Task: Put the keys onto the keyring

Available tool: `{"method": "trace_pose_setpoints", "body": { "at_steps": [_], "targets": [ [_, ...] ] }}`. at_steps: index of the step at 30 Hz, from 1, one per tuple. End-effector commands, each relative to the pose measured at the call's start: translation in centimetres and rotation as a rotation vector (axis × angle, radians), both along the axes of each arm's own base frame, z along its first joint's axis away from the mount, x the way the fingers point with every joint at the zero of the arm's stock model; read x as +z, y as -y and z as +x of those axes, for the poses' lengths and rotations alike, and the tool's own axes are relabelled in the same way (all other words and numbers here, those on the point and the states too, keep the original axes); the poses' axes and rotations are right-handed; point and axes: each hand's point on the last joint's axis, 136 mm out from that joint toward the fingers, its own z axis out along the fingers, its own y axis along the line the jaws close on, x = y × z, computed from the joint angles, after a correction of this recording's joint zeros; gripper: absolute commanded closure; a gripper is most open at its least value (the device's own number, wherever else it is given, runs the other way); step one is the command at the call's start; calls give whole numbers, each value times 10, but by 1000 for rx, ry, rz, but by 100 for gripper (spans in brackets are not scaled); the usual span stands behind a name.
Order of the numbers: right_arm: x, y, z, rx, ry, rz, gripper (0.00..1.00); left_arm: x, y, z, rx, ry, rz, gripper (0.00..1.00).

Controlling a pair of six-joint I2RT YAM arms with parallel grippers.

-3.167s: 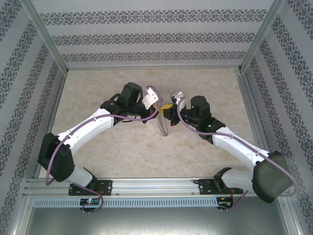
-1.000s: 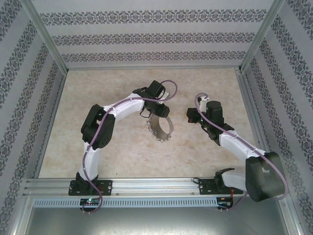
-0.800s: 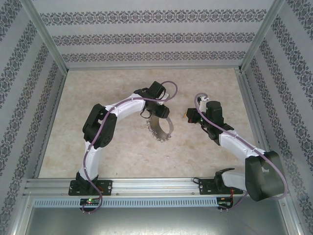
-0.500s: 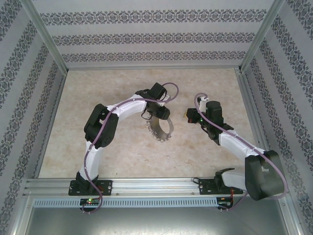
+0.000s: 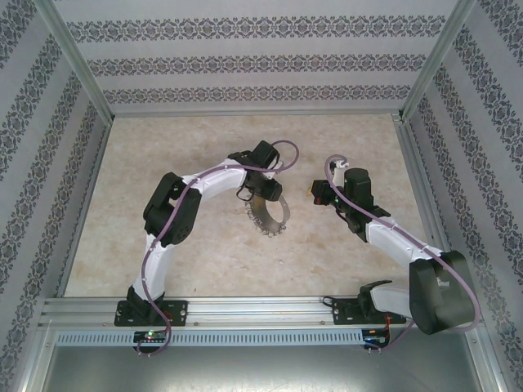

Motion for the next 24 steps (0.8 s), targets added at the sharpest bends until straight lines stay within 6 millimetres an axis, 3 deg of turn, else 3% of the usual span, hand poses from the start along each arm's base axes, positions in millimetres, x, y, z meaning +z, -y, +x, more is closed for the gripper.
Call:
{"method": "trace_pose_setpoints", "body": {
  "at_steps": [1, 24],
  "targets": [
    [12, 0, 4, -7, 35, 23, 100, -7, 5, 1, -9, 11, 20, 54],
    [11, 1, 4, -6, 37, 18, 100, -9, 9, 20, 9, 104, 25, 56]
  ]
}}
